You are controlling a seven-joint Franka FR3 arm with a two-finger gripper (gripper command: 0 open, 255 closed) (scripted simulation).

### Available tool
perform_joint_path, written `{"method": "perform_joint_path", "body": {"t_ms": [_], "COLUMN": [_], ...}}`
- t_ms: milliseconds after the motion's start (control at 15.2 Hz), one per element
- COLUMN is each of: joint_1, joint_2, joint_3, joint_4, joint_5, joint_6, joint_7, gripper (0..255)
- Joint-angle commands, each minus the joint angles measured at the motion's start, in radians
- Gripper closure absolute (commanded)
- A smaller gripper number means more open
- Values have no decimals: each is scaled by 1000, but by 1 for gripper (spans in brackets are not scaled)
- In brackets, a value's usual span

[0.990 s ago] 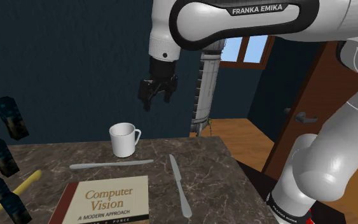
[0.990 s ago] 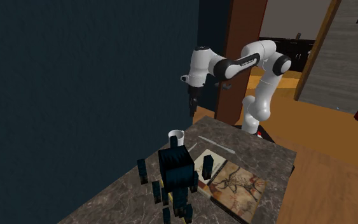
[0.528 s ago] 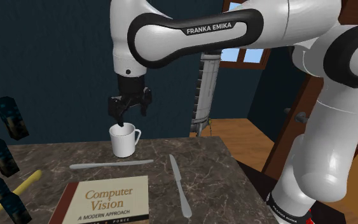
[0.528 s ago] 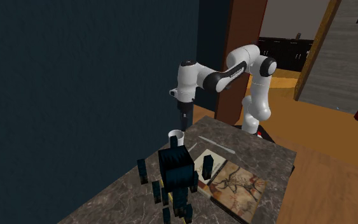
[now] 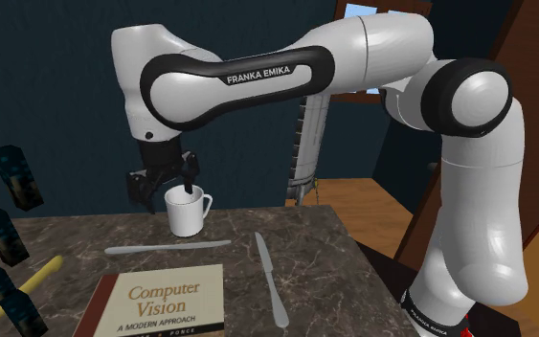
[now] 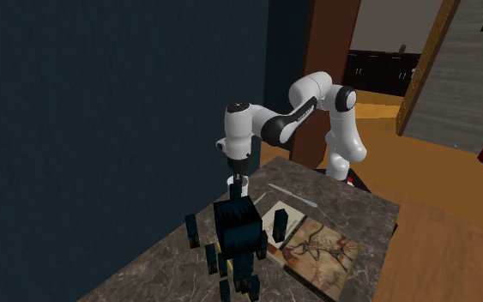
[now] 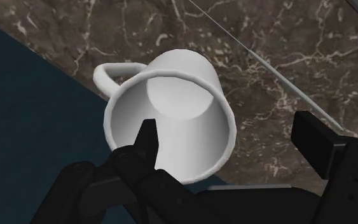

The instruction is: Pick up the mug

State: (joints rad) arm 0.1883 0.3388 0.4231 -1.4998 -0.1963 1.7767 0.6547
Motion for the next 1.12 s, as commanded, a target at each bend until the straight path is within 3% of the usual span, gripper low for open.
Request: {"method": "perform_joint_path", "body": {"t_ms": [0, 396, 462, 1056], "joint_1": [2, 0, 0, 0], "joint_2": [9, 15, 15, 15], "joint_3": [-1, -3, -3, -3], "joint_4": [-16, -56, -56, -56], "joint_5": [-5, -9, -9, -9], "joint_6": [23, 68, 68, 68], "joint_7": [6, 11, 12, 11], "gripper": [0, 0, 255, 255]}}
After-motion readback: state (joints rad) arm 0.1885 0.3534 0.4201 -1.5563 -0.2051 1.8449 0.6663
